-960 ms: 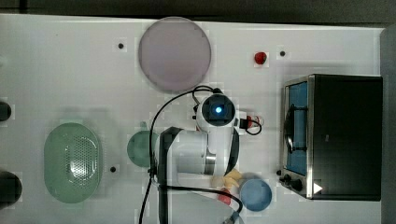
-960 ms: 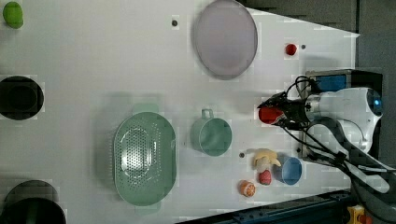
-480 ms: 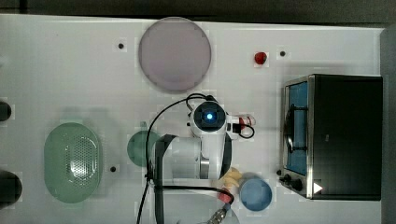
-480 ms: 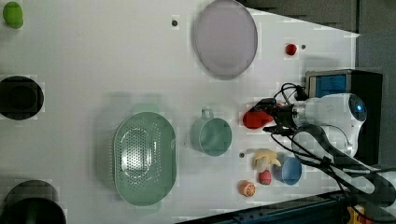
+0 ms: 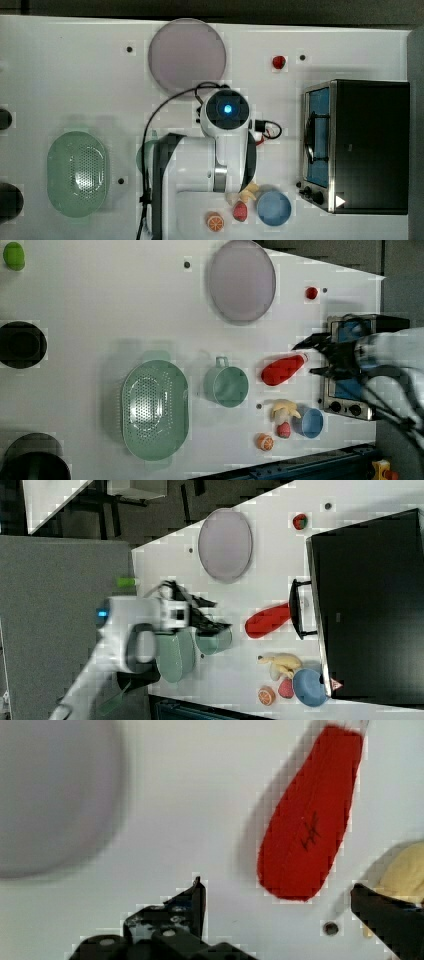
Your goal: Pick Ketchup from oven and place it on table.
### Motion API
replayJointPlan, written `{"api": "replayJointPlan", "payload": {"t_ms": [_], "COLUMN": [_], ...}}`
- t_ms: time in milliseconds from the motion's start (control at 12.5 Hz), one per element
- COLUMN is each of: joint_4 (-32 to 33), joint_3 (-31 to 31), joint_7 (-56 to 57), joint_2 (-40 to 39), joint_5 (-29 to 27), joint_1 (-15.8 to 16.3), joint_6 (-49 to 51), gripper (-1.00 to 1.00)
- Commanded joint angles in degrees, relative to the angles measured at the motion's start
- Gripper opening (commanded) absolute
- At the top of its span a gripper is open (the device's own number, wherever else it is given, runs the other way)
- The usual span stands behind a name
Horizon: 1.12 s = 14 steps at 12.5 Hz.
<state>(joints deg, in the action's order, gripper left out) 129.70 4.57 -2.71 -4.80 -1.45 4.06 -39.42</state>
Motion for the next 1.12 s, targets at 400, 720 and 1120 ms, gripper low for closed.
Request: {"api": "replayJointPlan", "payload": {"t_ms": [400,720,1120], "joint_4": [-21.89,-29.57,-29.42], "joint_3": [-0.33,-0.37,-0.46], "joint_7": [-0.23,-0.23,-0.23], "joint_2": [11.98,11.96,11.43], "joint_5": [0.70,0.70,0.70], "joint_1": [-1.01,-0.97,-0.96], "joint_6": [22.58,31.51,31.67], "gripper": [1.00,1.00,1.00]}}
